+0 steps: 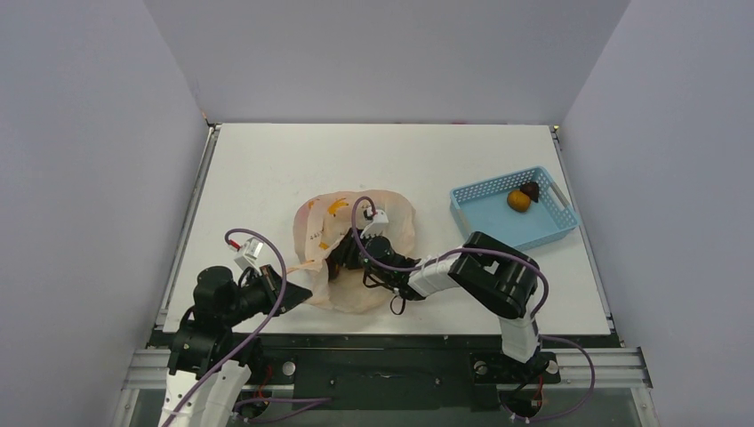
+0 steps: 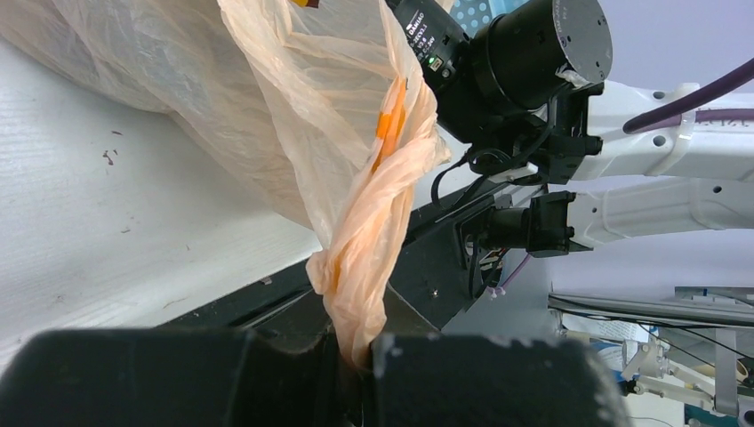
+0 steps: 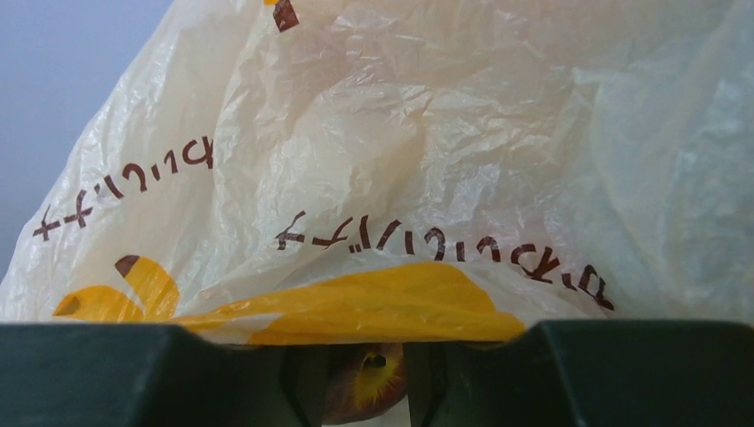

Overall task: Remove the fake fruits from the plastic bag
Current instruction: Take out the fake fruit from the plastic bag.

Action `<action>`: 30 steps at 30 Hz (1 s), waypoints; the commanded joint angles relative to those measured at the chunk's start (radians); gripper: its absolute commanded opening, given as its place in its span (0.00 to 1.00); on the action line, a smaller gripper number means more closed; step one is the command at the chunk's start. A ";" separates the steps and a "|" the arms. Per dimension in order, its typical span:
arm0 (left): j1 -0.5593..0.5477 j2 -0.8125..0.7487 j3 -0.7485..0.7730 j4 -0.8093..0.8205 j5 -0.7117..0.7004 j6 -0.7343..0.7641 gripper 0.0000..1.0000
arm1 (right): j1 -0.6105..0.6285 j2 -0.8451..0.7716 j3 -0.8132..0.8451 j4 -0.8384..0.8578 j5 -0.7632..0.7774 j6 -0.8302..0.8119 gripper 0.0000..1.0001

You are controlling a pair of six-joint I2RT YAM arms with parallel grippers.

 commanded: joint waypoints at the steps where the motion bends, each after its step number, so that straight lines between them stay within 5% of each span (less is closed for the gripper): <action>1: -0.003 0.002 0.042 0.002 0.002 0.006 0.00 | -0.015 0.034 0.046 0.038 0.006 0.024 0.28; 11: -0.003 -0.009 0.052 -0.016 -0.002 0.007 0.00 | -0.023 0.037 0.105 -0.039 0.050 0.042 0.29; 13: -0.003 -0.010 0.054 -0.020 -0.008 0.009 0.00 | -0.023 0.025 0.106 -0.056 0.054 0.035 0.23; 16: -0.003 -0.007 0.056 -0.025 -0.034 0.005 0.00 | -0.025 -0.016 0.086 -0.085 0.059 0.003 0.01; 22: -0.003 0.066 0.081 -0.034 -0.080 0.046 0.00 | -0.024 -0.180 -0.020 -0.142 0.031 -0.086 0.00; 30: -0.002 0.118 0.114 0.012 -0.107 0.055 0.00 | -0.023 -0.331 -0.142 -0.249 -0.191 -0.191 0.00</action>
